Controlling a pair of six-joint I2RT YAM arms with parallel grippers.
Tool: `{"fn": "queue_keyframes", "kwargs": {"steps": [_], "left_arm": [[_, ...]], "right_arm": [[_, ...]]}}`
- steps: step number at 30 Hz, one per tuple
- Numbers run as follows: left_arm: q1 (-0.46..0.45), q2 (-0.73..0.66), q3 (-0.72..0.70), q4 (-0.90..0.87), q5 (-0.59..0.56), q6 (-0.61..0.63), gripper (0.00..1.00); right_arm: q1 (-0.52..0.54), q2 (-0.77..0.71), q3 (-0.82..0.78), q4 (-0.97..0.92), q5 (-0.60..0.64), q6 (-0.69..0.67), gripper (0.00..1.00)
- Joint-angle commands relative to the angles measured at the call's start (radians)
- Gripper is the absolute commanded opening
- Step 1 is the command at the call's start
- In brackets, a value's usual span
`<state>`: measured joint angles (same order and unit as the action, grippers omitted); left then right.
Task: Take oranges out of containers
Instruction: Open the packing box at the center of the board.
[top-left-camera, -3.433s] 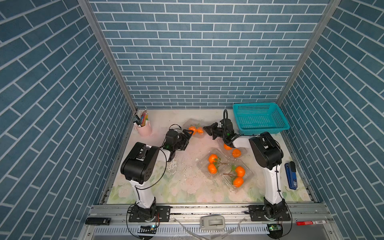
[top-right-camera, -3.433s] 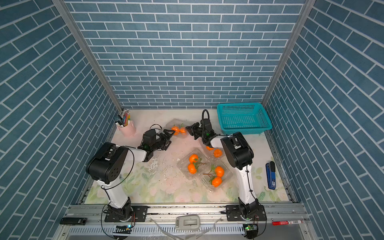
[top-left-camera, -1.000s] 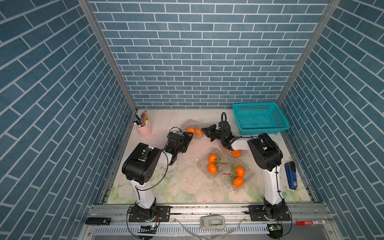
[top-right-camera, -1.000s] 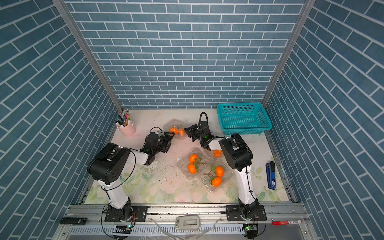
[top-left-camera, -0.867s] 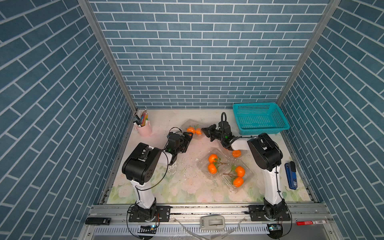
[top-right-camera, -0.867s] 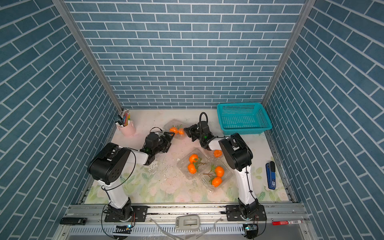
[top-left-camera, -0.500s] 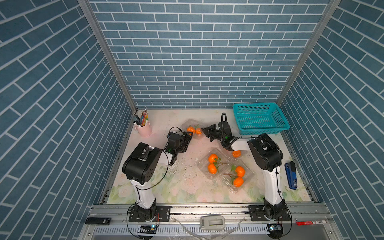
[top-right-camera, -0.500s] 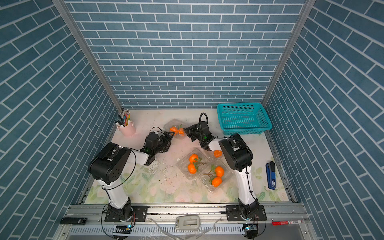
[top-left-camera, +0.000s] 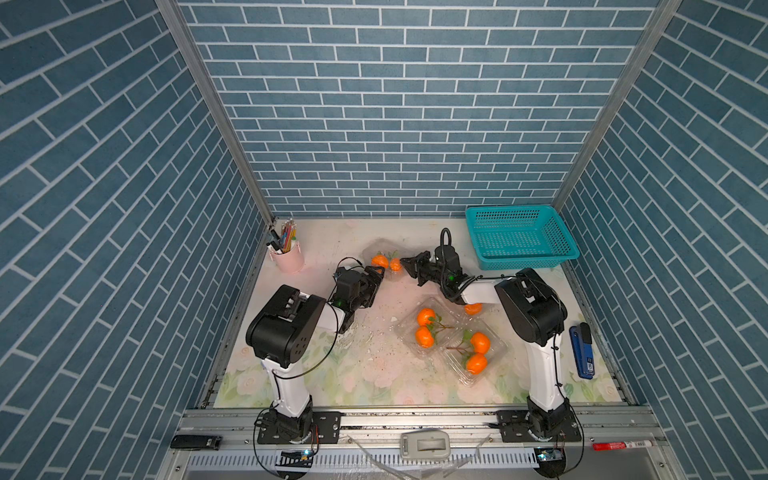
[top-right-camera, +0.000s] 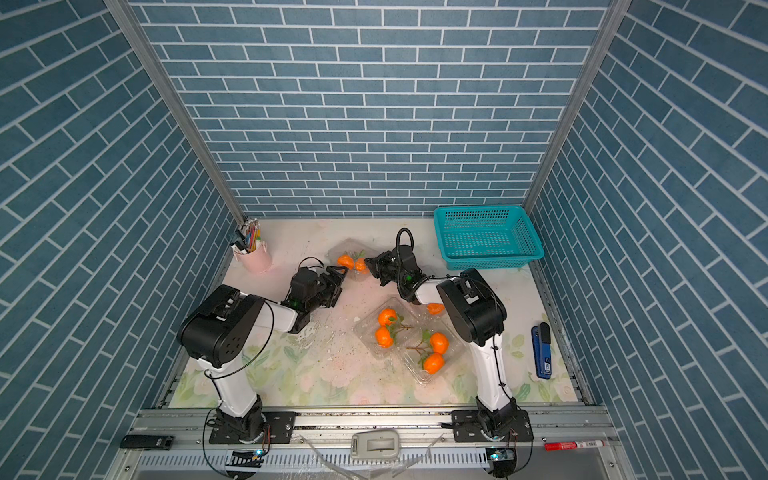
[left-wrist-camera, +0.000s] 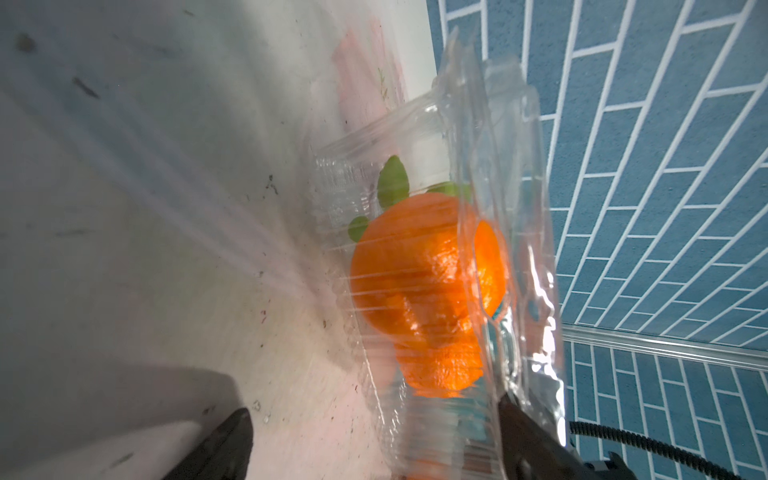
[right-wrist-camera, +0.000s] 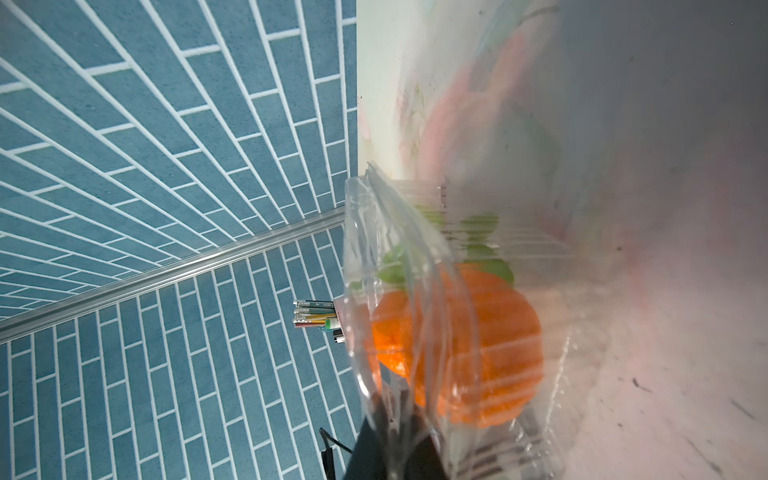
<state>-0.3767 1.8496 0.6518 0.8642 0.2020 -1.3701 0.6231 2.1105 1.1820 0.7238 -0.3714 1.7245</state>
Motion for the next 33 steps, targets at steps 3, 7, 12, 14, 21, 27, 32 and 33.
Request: {"fn": "queue_keyframes", "kwargs": {"steps": [3,7,12,14,21,27,32,33], "left_arm": [[-0.013,0.035,0.003,0.009,-0.015,-0.001,0.93],[-0.019,0.04,-0.006,0.011,-0.02,-0.004,0.93],[-0.022,0.045,-0.014,0.014,-0.025,-0.005,0.93],[-0.028,0.045,-0.012,0.011,-0.026,-0.004,0.93],[-0.04,0.049,-0.022,0.004,-0.035,-0.003,0.92],[-0.046,0.049,-0.035,0.001,-0.041,-0.005,0.92],[-0.046,0.043,-0.044,0.0,-0.046,-0.008,0.92],[-0.046,0.041,-0.046,-0.005,-0.047,-0.007,0.92]], "right_arm": [[0.031,-0.028,0.026,0.02,-0.042,0.048,0.11],[0.038,-0.024,0.04,0.029,-0.047,0.056,0.13],[0.048,-0.019,0.044,0.04,-0.045,0.07,0.19],[0.051,-0.014,0.047,0.052,-0.046,0.077,0.22],[0.055,-0.009,0.043,0.108,-0.031,0.109,0.24],[0.055,-0.015,0.044,0.121,-0.026,0.118,0.27],[0.053,-0.011,0.04,0.116,-0.025,0.116,0.3],[0.05,-0.009,0.042,0.117,-0.031,0.116,0.31]]}}
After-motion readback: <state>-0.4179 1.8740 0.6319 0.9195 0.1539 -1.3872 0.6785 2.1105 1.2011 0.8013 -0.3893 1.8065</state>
